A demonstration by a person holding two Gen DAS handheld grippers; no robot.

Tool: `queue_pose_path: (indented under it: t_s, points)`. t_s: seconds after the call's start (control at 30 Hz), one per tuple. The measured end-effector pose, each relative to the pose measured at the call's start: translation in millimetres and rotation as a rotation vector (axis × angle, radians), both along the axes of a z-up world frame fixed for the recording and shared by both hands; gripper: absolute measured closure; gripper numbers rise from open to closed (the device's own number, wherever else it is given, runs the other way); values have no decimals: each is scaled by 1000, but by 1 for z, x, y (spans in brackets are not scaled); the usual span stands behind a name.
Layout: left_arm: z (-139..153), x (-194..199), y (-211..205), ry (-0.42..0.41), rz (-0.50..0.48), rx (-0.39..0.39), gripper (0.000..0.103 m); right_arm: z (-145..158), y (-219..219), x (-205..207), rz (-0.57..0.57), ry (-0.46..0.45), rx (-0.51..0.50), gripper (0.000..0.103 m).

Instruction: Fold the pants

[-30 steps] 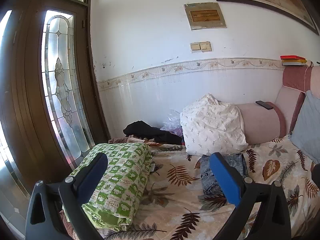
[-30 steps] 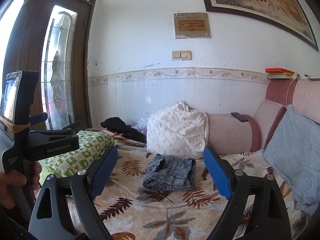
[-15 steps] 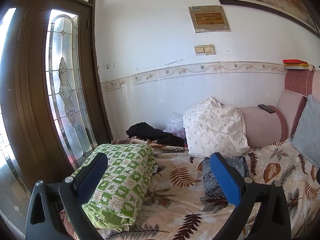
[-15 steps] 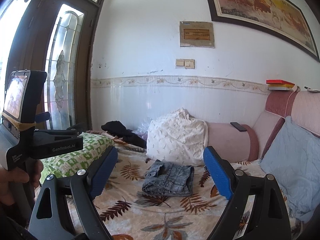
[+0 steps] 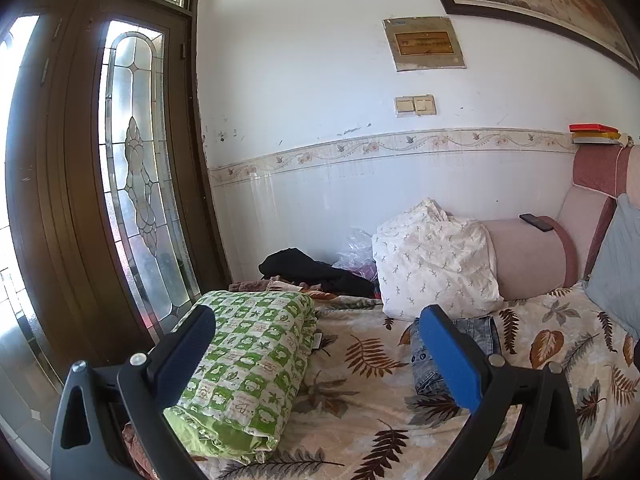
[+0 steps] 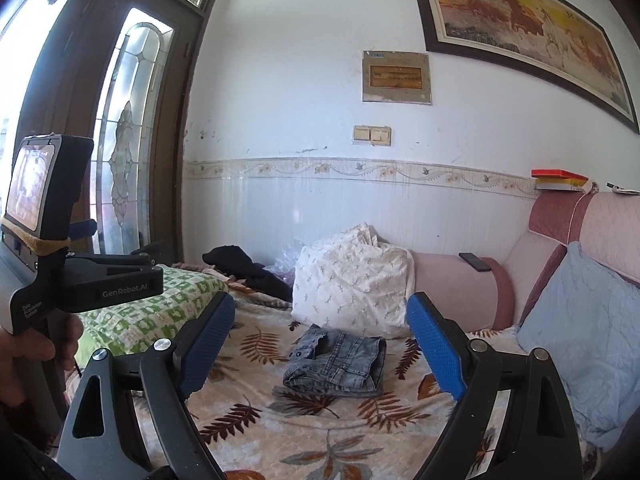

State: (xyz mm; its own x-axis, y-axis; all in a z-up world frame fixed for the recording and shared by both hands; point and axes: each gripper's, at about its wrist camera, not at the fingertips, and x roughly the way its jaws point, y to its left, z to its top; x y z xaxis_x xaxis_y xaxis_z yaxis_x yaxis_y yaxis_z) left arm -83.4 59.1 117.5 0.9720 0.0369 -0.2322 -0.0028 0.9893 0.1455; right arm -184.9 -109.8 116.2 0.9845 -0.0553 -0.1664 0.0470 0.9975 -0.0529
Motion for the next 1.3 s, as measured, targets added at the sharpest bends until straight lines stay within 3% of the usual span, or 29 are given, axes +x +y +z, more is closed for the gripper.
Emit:
queue_pose_path:
  t_s: [1.3]
  points:
    - [-4,2,9,12,10,1,0,1,10,6,-23,12,-15,14]
